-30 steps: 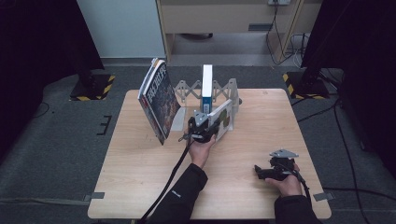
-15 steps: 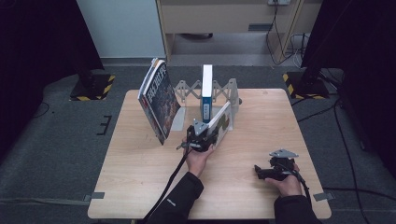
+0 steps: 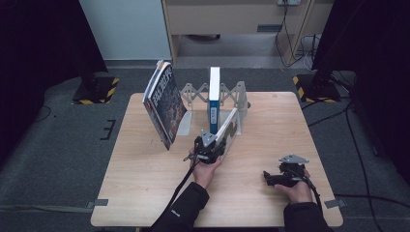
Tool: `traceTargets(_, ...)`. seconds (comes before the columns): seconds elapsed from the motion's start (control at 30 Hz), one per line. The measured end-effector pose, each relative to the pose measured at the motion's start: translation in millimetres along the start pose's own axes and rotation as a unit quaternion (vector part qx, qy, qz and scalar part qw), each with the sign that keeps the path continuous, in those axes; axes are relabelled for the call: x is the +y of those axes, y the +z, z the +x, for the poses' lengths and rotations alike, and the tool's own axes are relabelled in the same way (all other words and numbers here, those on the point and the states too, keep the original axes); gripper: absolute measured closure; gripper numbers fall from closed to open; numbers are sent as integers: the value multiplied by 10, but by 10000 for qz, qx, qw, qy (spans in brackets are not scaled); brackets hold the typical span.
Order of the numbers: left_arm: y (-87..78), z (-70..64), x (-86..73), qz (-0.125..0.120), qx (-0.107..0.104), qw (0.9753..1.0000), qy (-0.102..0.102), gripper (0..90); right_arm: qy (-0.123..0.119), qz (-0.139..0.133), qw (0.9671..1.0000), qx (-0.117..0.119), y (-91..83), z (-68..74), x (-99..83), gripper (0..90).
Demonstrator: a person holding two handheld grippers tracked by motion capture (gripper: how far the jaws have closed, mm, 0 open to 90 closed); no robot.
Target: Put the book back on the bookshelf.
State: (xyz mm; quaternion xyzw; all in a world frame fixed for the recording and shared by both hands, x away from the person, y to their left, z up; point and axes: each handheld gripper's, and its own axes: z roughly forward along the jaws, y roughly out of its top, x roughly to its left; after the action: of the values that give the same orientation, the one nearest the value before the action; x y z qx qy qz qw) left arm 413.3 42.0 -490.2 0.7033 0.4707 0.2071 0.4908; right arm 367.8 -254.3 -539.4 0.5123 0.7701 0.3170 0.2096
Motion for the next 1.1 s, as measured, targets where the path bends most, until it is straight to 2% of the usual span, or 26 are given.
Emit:
traceTargets(0.33, 127, -67, -36, 74, -3, 9999, 101, 731, 1, -1, 10000, -6, 1, 1, 1, 2)
traceTargets(0.47, 125, -50, -39, 68, -91, 9998, 135, 720, 16, -3, 10000, -4, 1, 2, 1, 2)
traceTargets(0.53, 106, -39, -38, 75, -156, 9998, 84, 711, 4, 1, 10000, -3, 1, 1, 0, 2)
traceTargets(0.67, 8, -24, -34, 123, -273, 9994, 154, 693, 14, -3, 10000, -7, 1, 2, 1, 2)
traceTargets(0.83, -111, 8, -56, 120, -354, 9993, 58, 698, 6, -1, 10000, -6, 1, 2, 0, 2)
traceTargets(1.1, -57, -33, -31, 59, -98, 9999, 37, 726, 10, -2, 10000, -6, 1, 2, 1, 2)
